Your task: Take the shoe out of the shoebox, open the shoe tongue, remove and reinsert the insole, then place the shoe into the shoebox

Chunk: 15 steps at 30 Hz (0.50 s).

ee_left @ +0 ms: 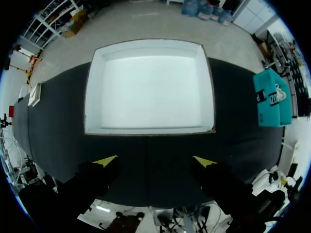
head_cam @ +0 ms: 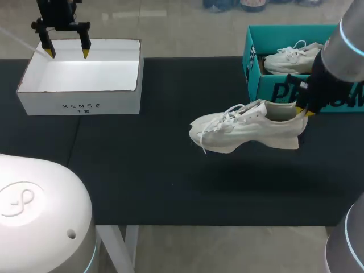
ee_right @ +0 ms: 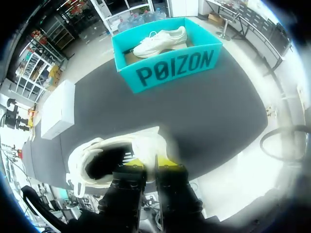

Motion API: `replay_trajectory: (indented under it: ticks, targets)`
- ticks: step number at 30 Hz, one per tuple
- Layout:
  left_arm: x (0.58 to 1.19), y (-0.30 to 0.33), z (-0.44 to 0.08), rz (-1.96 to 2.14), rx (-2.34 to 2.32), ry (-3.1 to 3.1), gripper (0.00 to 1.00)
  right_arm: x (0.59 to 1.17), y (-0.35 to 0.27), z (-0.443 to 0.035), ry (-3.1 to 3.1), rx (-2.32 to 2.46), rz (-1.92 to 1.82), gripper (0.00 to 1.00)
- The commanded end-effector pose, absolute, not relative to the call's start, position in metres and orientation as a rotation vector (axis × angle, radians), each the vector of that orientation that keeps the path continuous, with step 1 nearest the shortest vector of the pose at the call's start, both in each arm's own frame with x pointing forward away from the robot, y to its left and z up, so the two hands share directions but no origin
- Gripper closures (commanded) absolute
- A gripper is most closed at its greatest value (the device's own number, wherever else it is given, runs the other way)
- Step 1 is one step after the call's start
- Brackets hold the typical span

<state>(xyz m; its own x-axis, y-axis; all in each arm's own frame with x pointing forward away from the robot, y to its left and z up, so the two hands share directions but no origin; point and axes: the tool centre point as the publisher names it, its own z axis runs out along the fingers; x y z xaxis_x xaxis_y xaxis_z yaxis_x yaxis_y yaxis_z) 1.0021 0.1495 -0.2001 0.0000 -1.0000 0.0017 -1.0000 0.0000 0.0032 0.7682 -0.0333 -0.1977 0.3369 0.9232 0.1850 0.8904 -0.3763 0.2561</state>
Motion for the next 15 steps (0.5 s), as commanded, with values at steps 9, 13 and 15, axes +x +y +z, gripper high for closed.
replay_trajectory:
  ticks: [9,13,15]
  targets:
    - [1.002,0.150,-0.200,-0.003,2.220,-2.220,0.00,0.775,-0.004,-0.271,1.613,2.398,0.528,1.00]
    - [1.002,0.150,-0.200,-0.003,2.220,-2.220,0.00,0.781,-0.001,-0.286,1.640,2.386,0.545,1.00]
    - [1.002,0.150,-0.200,-0.003,2.220,-2.220,0.00,0.785,0.000,-0.295,1.649,2.384,0.536,1.00]
